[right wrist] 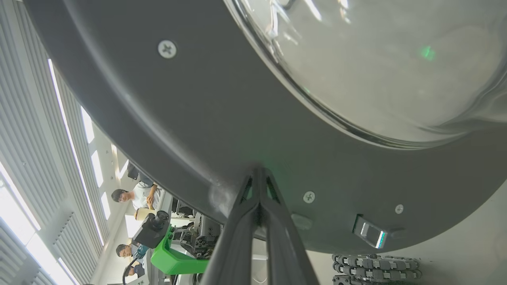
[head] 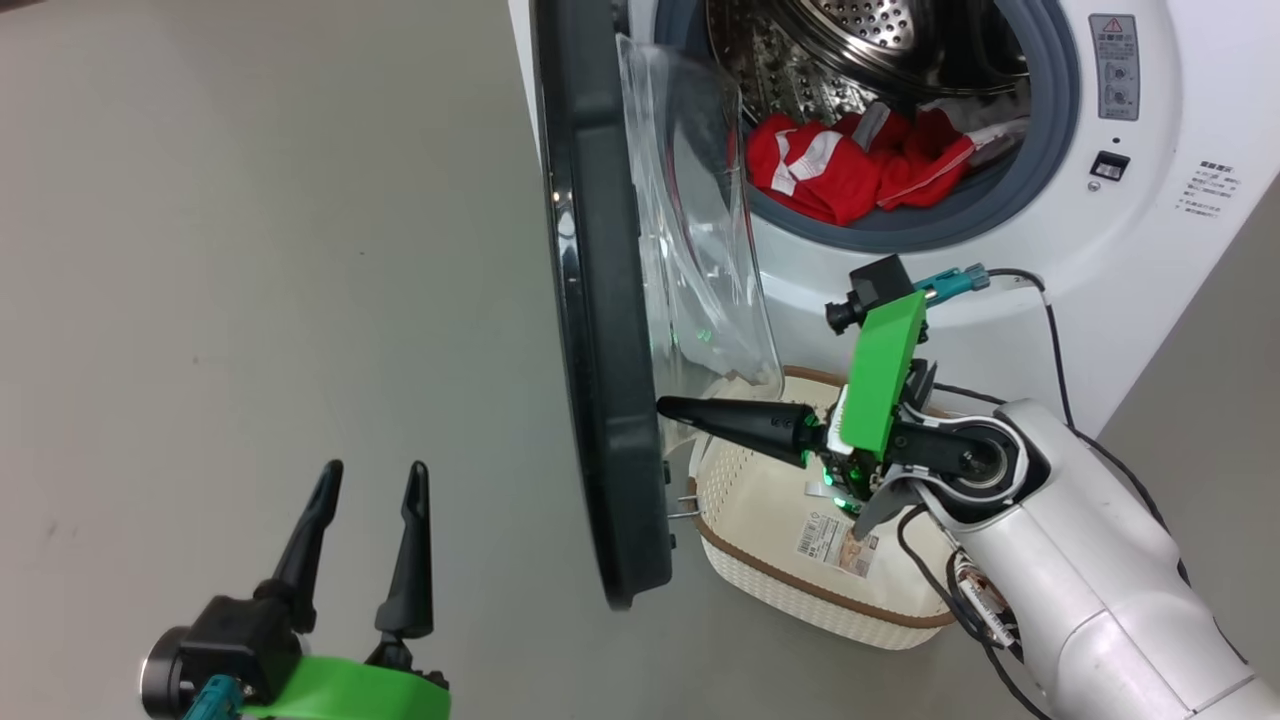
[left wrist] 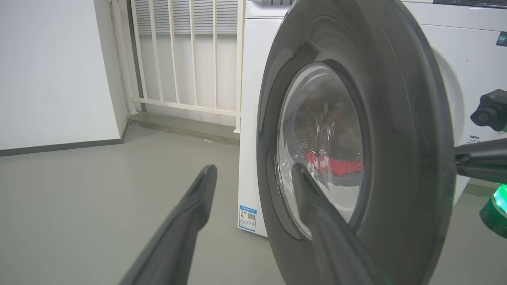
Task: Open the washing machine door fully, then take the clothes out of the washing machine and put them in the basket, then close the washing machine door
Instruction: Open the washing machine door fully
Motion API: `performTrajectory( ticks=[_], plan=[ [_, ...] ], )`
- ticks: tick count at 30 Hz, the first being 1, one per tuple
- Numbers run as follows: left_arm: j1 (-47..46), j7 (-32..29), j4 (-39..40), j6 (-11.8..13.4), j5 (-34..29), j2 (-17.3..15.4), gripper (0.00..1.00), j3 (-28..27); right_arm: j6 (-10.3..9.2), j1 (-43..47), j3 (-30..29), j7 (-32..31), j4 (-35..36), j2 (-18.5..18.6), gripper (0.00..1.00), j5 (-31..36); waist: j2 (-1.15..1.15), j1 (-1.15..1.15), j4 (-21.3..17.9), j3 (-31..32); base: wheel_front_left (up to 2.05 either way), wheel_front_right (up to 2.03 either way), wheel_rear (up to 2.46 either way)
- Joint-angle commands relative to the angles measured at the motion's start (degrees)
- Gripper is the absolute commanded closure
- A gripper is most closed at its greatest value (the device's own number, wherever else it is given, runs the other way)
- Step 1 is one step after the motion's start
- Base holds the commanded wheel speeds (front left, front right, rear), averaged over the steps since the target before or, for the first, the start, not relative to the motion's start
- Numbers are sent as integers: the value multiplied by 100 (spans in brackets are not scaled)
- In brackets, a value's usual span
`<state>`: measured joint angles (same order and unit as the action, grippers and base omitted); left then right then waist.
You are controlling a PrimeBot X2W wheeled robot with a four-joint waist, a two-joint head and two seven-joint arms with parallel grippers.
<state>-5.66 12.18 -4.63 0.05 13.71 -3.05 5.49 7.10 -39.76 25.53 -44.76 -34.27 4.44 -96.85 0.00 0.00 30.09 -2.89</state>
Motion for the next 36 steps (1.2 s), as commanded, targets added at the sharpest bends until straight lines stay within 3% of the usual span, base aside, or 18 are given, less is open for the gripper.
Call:
performTrajectory(
  ticks=[1,10,16,17,18,19,20,25,31,36],
  plan=[
    [-40,-3,189,48,20,-105,0,-181,39,-34,122,58,133,-156,100,-32,0,0,6,1,0,0,0],
    [-51,9,163,55,95,-120,0,-181,39,-57,244,206,69,-156,100,-1,0,0,6,-23,0,0,0],
    [-127,49,-7,18,147,-151,0,-177,39,51,198,578,169,-103,100,380,0,0,-65,19,0,0,0],
    [-136,59,-30,18,156,-157,0,-184,39,92,195,667,204,-75,53,461,0,0,-92,22,0,0,0],
    [-146,74,-44,13,161,-166,0,-191,39,140,191,751,234,-49,20,528,0,0,-125,31,0,0,0],
    [-152,91,-55,14,163,-176,0,-203,39,192,181,851,265,-21,4,594,0,0,-159,45,0,0,0],
    [-152,107,-63,19,163,-188,0,-217,39,244,166,953,308,0,0,648,0,0,-198,48,0,0,0],
    [-153,174,-102,22,179,-215,0,-264,39,476,209,1559,554,201,0,1091,0,0,-419,28,0,0,0],
    [-170,230,-153,29,210,-216,0,-327,39,617,870,2772,669,594,0,2365,0,0,-699,-16,0,0,0],
    [-196,261,-235,19,202,-195,0,-329,39,584,1416,4009,325,822,0,3450,0,0,-841,-20,0,0,0]
  ],
)
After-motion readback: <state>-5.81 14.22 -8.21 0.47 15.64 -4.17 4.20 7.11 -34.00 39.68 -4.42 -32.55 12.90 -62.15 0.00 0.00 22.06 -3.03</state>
